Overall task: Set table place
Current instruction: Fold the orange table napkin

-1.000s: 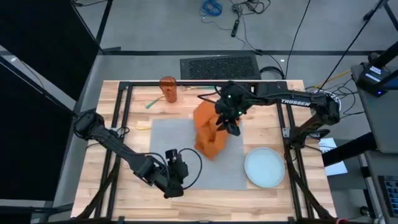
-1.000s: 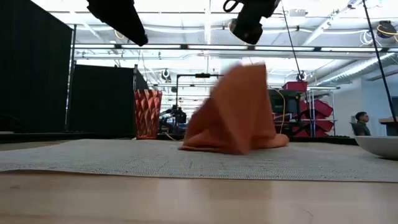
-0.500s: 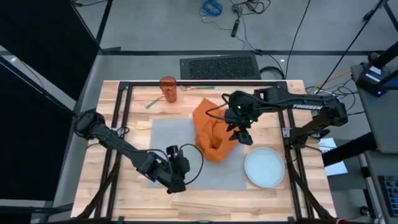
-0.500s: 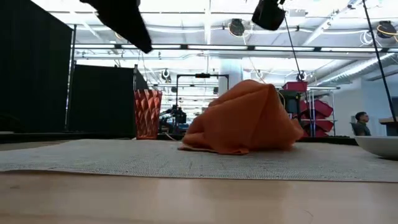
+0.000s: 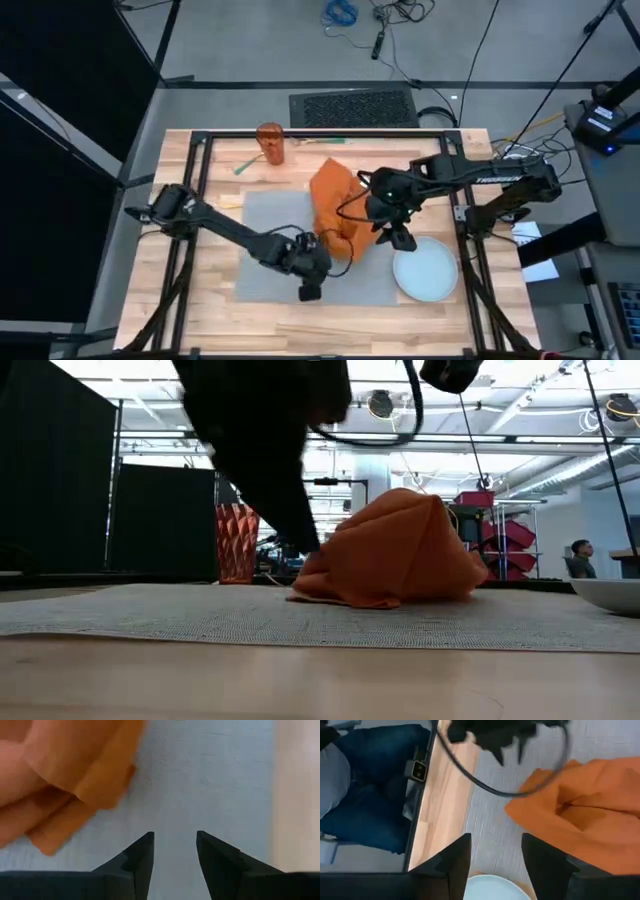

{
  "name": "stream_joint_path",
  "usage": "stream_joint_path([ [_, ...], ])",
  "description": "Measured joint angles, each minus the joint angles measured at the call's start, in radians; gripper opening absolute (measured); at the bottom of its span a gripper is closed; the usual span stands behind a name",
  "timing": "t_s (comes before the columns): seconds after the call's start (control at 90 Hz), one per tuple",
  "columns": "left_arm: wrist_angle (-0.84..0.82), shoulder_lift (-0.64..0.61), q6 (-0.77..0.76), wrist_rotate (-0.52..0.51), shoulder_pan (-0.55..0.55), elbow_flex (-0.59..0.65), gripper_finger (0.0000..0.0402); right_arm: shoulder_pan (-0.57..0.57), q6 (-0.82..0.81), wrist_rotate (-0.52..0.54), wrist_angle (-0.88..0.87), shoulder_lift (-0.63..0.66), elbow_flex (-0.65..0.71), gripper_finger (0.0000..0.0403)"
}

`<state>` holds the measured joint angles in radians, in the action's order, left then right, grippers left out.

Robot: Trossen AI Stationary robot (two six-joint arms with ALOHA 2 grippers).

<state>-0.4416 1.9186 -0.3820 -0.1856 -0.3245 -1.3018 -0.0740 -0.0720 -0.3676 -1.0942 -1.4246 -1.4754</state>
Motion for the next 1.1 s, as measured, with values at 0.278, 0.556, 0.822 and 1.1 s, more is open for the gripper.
stream_joint_path([
  [0.278,0.012,-0.001,0.022,-0.024,0.089,0.000,0.0133,-0.049,-0.007,0.000,0.005,0.000,0.000,0.0160],
  [0.556,0.070,-0.001,0.074,0.059,0.124,0.000,0.0132,-0.059,0.002,0.000,0.023,0.000,0.000,0.0160],
  [0.822,0.139,0.038,0.107,0.188,0.132,0.000,0.0132,-0.059,0.002,0.000,0.024,0.000,0.000,0.0160],
  [1.1,0.105,0.089,0.155,0.212,0.132,-0.001,0.0027,-0.059,-0.002,0.000,0.035,0.000,0.000,0.0160],
])
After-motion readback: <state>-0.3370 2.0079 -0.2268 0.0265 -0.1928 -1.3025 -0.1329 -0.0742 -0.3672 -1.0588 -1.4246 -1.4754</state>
